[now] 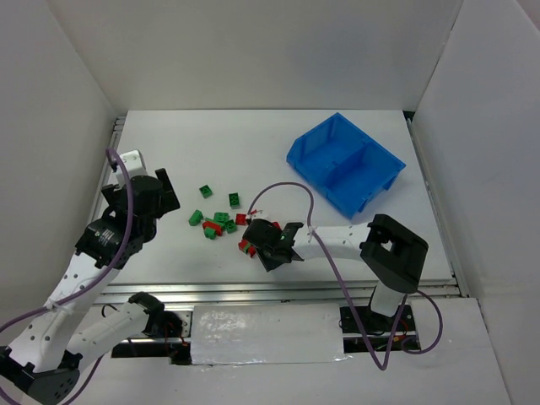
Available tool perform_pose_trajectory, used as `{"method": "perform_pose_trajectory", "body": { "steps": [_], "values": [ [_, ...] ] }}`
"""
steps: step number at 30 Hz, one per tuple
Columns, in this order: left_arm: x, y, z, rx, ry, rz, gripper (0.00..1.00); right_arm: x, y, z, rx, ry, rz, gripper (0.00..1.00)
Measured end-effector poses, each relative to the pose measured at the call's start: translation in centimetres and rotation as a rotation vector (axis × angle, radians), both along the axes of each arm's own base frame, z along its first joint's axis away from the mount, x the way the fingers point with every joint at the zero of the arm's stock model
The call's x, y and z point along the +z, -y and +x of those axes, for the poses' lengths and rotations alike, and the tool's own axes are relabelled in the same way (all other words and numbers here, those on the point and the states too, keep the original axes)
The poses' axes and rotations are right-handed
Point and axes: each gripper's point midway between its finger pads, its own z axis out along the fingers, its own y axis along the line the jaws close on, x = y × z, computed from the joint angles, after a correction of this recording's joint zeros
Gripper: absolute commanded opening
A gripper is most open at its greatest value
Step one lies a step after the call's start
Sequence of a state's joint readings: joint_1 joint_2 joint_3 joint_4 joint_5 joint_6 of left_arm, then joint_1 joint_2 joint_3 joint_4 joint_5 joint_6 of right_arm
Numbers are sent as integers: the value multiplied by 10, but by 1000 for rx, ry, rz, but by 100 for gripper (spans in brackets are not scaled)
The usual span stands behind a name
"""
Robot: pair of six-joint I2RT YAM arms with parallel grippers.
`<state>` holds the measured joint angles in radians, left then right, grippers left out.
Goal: Sort the legos into containers by color
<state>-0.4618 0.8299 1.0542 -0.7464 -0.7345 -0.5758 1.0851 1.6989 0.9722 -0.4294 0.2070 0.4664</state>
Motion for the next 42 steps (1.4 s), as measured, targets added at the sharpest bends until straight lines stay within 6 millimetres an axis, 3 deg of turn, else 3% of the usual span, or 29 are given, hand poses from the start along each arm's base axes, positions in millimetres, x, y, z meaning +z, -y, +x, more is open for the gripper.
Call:
{"method": "perform_pose_trajectory", "body": {
  "steps": [6,9,13,16,19,25,26,27,28,33,37,39,42],
  "values": [
    [-1,1,1,-1,-6,2,100,13,5,6,-40,28,14,24],
    [-1,1,1,-3,-6,1,99,46,24,39,-157,78,72,24],
    [-1,1,1,-5,-5,-1,100,101,86,128,-478,209,132,27],
    [-1,2,2,-6,-1,-3,99,132,140,180,-698,304,119,27],
    [0,2,2,-6,0,-4,100,144,182,207,-834,346,77,28],
    [0,2,1,-8,1,-5,99,135,252,237,-1035,337,-55,36],
    [0,2,1,-10,0,-5,100,134,260,240,-1057,334,-72,43],
    [0,2,1,-11,0,-5,100,132,267,242,-1075,329,-86,66],
    [0,3,1,-12,0,-5,100,131,271,242,-1092,326,-96,99],
    [0,4,2,-18,-2,-6,100,133,280,238,-1110,314,-139,100],
    [-1,5,2,-34,-9,2,99,145,270,241,-1098,342,-124,100],
    [-1,6,2,-38,-9,0,100,147,247,238,-1020,345,-105,99],
    [-1,7,2,-44,-7,-4,100,146,170,221,-764,305,-1,100]
  ]
}}
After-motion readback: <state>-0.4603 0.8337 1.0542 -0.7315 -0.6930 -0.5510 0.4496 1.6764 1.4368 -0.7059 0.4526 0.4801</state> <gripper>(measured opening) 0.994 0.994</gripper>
